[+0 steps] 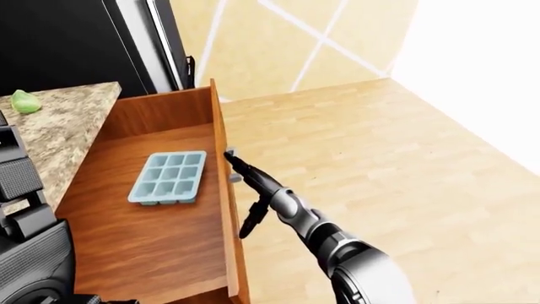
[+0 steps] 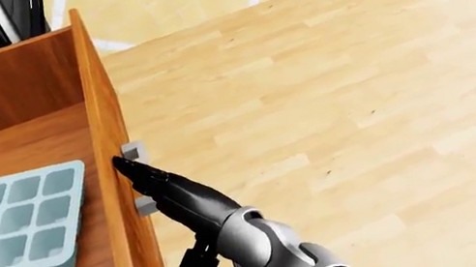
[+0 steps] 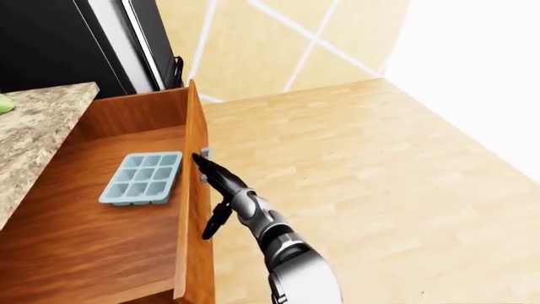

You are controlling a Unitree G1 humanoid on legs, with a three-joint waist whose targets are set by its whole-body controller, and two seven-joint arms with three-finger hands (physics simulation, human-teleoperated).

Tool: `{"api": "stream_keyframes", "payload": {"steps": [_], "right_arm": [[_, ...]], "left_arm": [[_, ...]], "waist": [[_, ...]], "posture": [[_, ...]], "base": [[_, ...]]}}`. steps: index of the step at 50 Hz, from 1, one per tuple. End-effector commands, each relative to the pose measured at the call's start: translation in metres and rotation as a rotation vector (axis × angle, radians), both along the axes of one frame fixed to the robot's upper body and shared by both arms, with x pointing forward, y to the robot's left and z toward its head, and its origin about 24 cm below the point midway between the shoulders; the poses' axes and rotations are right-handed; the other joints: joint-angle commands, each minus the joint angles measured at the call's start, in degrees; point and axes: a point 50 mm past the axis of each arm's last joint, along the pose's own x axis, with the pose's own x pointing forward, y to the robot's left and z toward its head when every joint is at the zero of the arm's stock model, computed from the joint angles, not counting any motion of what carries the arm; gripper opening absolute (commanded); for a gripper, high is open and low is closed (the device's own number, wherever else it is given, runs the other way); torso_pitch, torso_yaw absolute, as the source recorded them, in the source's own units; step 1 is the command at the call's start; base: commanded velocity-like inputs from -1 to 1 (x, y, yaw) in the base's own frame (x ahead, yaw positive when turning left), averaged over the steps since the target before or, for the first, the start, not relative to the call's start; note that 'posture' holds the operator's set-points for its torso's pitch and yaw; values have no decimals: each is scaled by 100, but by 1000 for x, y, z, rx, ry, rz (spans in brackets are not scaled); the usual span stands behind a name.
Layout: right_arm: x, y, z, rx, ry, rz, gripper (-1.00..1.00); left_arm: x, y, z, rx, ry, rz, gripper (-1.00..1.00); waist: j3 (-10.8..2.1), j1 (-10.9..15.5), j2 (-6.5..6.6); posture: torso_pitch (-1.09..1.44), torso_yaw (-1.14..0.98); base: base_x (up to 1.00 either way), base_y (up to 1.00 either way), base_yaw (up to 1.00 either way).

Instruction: Close the right drawer.

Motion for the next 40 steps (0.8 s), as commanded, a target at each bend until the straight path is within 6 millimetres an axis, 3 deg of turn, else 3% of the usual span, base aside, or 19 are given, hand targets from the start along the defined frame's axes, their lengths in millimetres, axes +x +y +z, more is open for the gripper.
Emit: {"api": "stream_keyframes", "payload": {"steps": [1,40], "right_arm": [[-7,33,33,47,-146,213,100],[-21,57,36,33,-130,340,100]], "left_arm": [[-5,-1,6,10,-46,-6,100],[-6,1,7,4,-47,-6,100]], "waist": [[-128,74,49],[-104,75,95]], "posture": [[0,0],[0,0]], "base": [[0,0,0],[0,0,0]]}}
